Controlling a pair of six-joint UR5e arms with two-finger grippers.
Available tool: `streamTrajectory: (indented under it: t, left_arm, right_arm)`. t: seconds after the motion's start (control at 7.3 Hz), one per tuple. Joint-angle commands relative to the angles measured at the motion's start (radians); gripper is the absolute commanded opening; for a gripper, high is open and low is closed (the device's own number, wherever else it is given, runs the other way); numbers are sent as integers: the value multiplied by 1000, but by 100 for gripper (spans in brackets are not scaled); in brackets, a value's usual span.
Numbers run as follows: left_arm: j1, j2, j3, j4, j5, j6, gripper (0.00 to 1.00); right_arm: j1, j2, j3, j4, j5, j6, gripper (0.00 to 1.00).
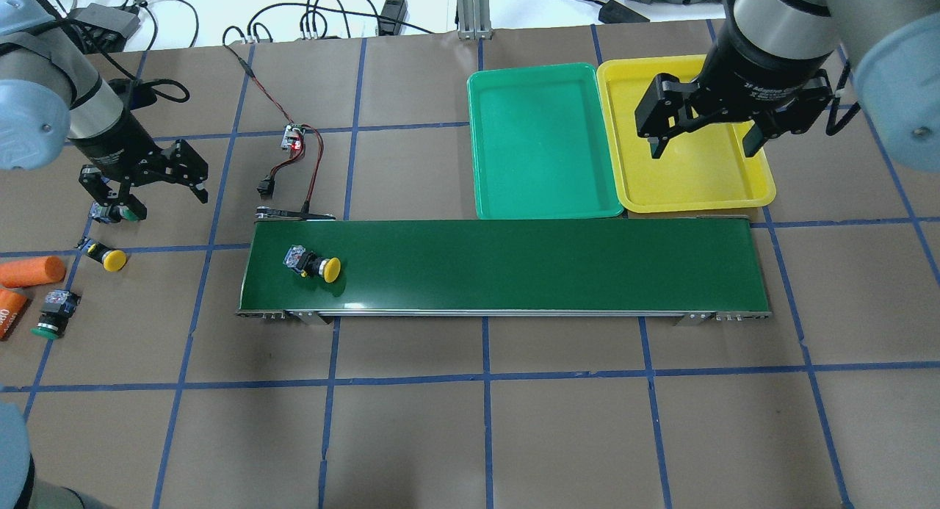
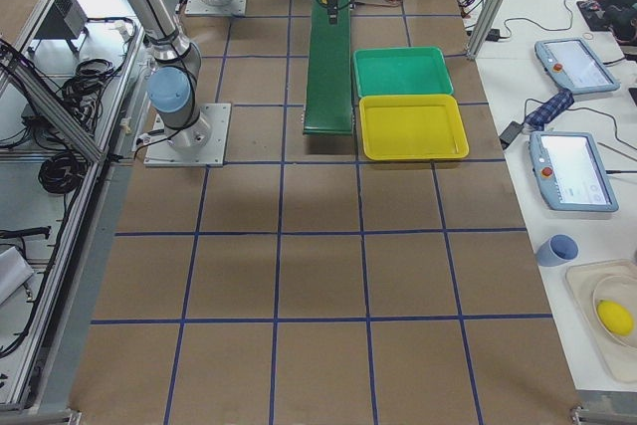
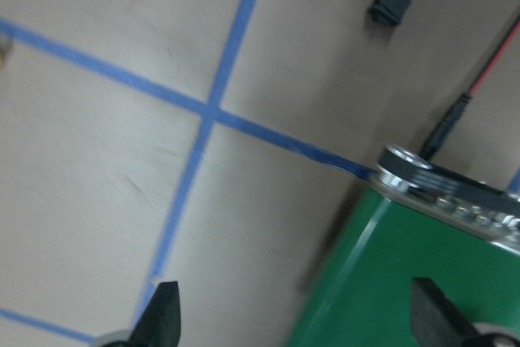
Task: Sort buttons by color to trays
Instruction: 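Grasp the orange cylinder with the left gripper while the right arm rises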
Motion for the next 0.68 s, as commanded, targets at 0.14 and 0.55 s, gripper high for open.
streamTrajectory:
  t: [0.14,0.55]
  left_arm:
    - [163,-122,84,81,44,549,100]
    - [367,-143,87,132,41,1006,100]
  right_arm:
    - [-3,-2,16,5,-1,-54,100]
    - [3,-8,17,8,0,-109,100]
